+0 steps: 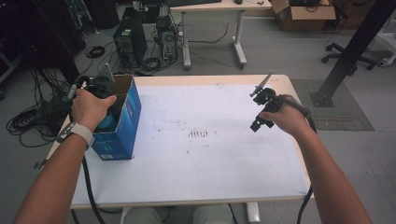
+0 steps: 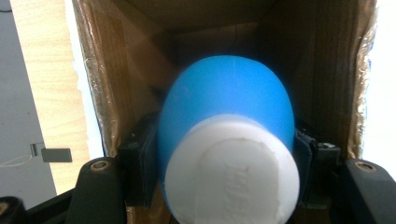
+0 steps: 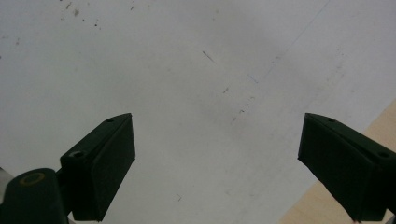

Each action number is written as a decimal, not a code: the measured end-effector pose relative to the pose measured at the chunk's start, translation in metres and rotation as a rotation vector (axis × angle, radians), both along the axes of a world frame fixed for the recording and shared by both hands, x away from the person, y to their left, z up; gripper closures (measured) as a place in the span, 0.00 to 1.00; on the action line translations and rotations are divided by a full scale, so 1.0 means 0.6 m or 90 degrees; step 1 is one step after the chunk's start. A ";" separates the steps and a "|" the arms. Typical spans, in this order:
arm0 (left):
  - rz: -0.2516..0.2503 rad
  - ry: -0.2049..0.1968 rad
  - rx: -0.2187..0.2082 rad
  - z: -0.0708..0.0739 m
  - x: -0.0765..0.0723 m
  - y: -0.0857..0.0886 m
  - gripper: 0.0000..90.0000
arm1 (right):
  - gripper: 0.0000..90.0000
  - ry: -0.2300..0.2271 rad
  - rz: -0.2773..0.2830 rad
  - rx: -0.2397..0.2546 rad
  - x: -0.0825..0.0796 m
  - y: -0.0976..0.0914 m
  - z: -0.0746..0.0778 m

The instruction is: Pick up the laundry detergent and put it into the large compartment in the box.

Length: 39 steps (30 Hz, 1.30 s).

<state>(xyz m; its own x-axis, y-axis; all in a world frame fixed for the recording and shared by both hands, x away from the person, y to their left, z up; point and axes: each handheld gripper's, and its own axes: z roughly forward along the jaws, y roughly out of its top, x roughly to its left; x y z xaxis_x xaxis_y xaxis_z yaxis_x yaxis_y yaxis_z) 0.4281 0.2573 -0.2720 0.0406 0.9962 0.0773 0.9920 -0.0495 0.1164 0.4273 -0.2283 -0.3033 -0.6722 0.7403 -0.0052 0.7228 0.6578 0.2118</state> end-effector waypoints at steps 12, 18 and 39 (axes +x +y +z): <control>0.002 -0.003 0.000 0.004 -0.002 0.002 0.36 | 0.12 -0.001 0.005 0.000 -0.002 0.002 0.001; 0.003 -0.008 -0.003 0.007 -0.005 0.000 0.33 | 0.12 -0.001 0.006 0.000 -0.005 0.001 0.001; -0.004 -0.030 0.010 0.050 -0.027 -0.014 0.28 | 0.12 -0.011 0.007 0.007 -0.023 -0.007 0.013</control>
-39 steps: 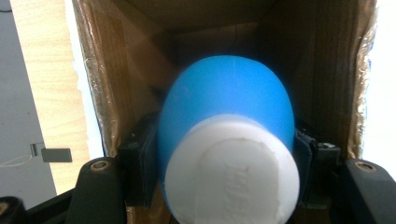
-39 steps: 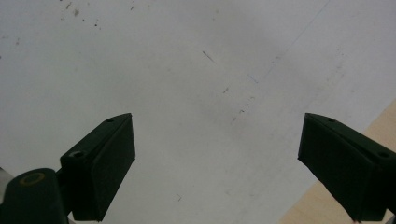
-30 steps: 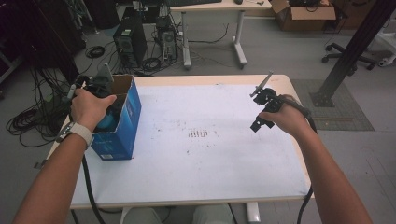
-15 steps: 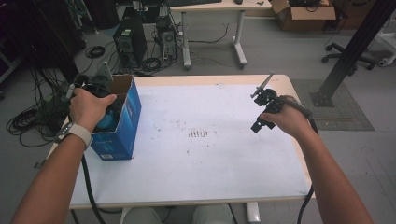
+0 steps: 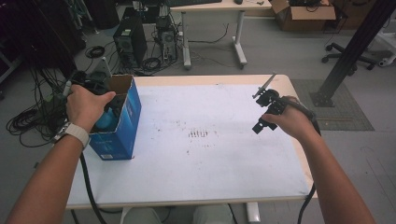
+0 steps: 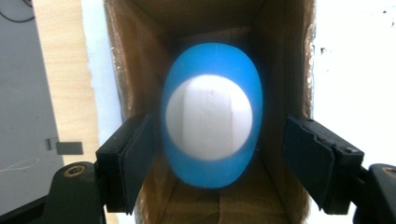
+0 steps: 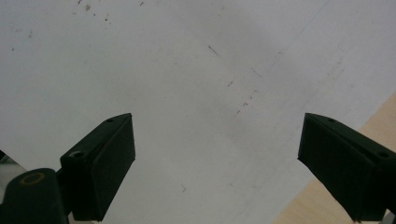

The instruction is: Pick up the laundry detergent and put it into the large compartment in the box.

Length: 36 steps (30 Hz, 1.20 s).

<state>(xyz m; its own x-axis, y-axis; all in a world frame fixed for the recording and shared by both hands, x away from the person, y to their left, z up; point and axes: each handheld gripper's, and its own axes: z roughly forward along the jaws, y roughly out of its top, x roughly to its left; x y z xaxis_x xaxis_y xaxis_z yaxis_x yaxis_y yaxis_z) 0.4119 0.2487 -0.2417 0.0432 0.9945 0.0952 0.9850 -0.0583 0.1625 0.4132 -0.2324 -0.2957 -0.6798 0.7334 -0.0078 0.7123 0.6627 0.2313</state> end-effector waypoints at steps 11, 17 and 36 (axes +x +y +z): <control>-0.007 -0.003 0.002 0.037 -0.024 -0.012 0.24 | 0.12 -0.012 0.007 0.005 -0.012 0.001 0.011; -0.012 -0.005 -0.003 0.059 -0.041 -0.020 0.23 | 0.12 -0.015 0.007 0.006 -0.019 0.002 0.016; -0.044 -0.008 -0.013 0.110 -0.114 -0.072 0.21 | 0.12 -0.034 0.017 0.014 -0.040 0.016 0.034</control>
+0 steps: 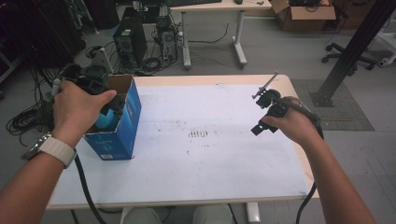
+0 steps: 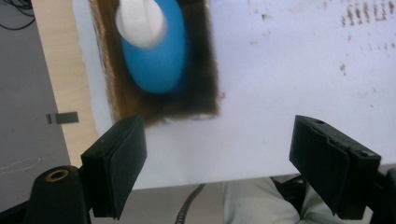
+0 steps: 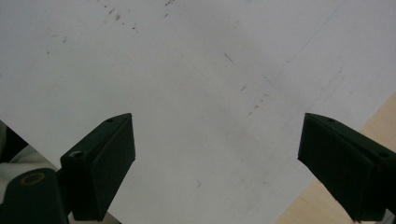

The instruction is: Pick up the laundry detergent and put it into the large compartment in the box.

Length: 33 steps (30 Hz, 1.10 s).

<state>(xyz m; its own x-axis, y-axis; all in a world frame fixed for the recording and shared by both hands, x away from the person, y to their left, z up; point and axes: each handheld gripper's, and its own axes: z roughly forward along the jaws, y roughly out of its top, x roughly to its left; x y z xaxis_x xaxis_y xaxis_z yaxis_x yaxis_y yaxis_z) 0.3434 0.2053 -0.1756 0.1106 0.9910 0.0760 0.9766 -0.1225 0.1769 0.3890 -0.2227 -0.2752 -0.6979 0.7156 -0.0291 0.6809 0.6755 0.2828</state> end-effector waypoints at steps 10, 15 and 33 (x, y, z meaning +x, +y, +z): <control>-0.016 -0.004 -0.011 0.014 -0.040 -0.021 0.19 | 0.12 -0.005 0.005 0.003 -0.012 0.009 0.005; -0.029 -0.001 -0.020 0.013 -0.050 -0.039 0.18 | 0.12 -0.006 0.006 0.007 -0.016 0.013 0.005; -0.105 0.023 -0.041 0.000 -0.066 -0.104 0.11 | 0.12 -0.008 0.011 0.007 -0.017 0.017 0.006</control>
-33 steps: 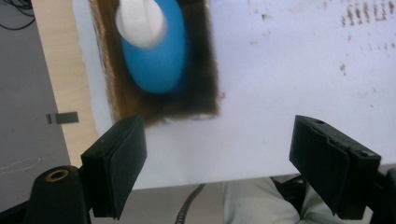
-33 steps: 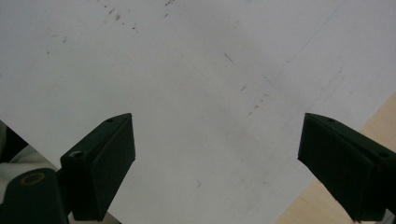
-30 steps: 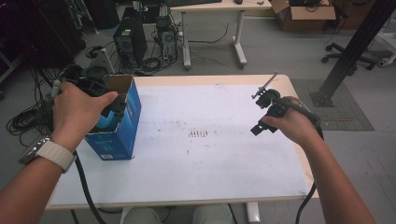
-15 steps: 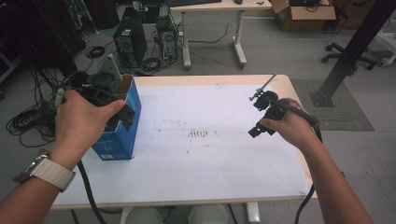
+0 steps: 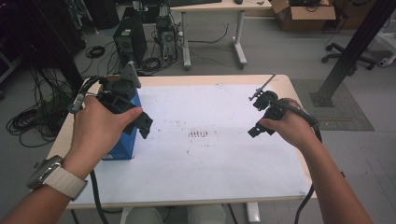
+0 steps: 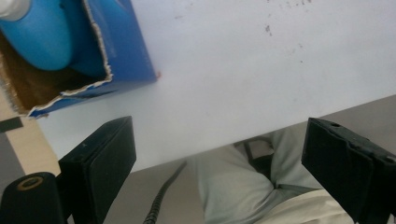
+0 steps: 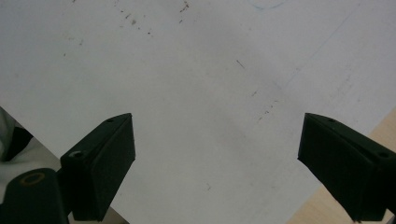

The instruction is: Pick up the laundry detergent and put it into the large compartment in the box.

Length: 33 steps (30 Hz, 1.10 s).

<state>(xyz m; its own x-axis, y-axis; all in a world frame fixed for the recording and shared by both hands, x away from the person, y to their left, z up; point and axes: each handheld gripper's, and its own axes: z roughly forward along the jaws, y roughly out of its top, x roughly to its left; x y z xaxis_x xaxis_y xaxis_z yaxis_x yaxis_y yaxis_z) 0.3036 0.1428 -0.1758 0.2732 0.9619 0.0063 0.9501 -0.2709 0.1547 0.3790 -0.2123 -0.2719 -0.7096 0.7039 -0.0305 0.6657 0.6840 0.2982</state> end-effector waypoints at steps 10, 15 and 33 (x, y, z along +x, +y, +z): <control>-0.028 -0.002 -0.012 -0.009 -0.001 -0.021 0.11 | 0.12 -0.001 -0.003 -0.002 0.003 0.005 0.001; -0.034 -0.005 -0.018 -0.015 -0.001 -0.028 0.11 | 0.12 -0.001 0.000 -0.003 0.005 0.005 0.001; -0.034 -0.010 -0.023 -0.022 0.005 -0.033 0.12 | 0.12 -0.001 0.002 -0.004 0.008 0.007 0.000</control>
